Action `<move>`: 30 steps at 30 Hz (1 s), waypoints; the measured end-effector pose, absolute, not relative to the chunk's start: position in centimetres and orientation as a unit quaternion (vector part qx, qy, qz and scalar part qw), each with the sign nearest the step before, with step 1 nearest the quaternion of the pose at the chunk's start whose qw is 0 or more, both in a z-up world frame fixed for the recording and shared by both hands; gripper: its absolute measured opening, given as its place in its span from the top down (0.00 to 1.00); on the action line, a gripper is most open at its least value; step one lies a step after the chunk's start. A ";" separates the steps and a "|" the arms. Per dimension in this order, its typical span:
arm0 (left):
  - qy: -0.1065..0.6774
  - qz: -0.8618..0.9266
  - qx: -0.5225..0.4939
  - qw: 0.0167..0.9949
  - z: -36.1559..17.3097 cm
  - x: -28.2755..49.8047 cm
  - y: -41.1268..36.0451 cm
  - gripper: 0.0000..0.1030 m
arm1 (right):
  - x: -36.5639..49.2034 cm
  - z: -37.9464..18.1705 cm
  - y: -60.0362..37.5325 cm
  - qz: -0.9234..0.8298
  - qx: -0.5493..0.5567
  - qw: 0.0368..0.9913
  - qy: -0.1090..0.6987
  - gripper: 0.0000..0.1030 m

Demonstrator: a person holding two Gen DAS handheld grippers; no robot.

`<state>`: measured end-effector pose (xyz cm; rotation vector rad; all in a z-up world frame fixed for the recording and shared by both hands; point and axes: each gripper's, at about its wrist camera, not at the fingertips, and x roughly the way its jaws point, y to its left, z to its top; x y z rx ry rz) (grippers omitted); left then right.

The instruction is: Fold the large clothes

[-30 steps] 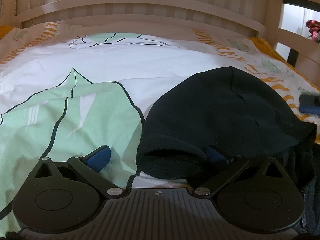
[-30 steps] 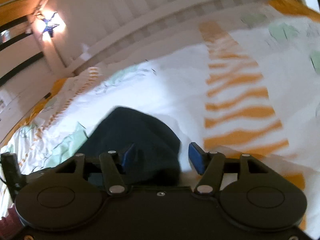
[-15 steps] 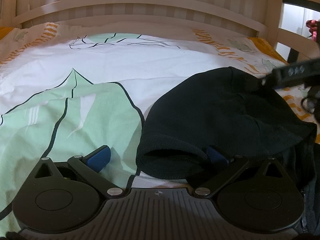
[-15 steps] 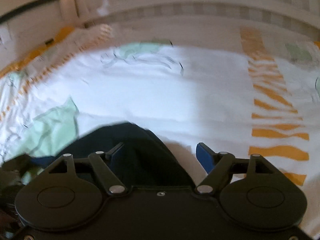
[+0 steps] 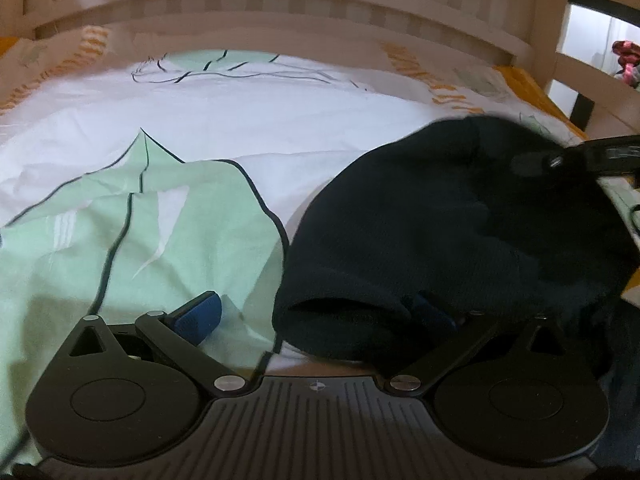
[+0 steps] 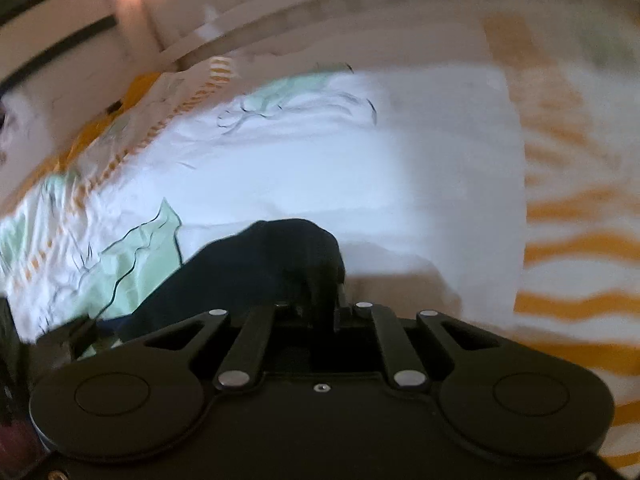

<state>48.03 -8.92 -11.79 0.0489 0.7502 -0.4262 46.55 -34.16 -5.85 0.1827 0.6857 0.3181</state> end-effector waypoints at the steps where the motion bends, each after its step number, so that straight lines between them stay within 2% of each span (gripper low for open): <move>1: 0.358 -0.200 0.031 0.911 -10.8 47.7 -8.8 0.00 | 45.5 -4.8 -33.8 0.156 0.073 0.933 0.316 0.86; 4: 0.337 -0.222 -0.001 0.915 -7.2 46.1 -7.3 0.01 | 42.5 -2.4 -32.4 0.165 0.010 0.948 0.273 0.87; 12: 0.364 -0.318 -0.242 0.841 -2.9 41.7 -1.4 0.00 | 31.2 2.0 -29.5 0.209 -0.086 0.958 0.175 0.87; 18: 0.414 -0.340 -0.323 0.780 -3.9 38.5 0.6 0.00 | 21.3 1.8 -26.1 0.241 -0.213 0.939 0.119 0.87; 26: 0.462 -0.324 -0.378 0.734 -7.9 35.6 1.2 0.00 | 12.5 -2.9 -22.0 0.298 -0.333 0.884 0.137 0.86; 30: 0.473 -0.307 -0.378 0.734 -9.0 34.6 0.9 0.01 | 11.2 -4.4 -20.9 0.300 -0.352 0.874 0.149 0.84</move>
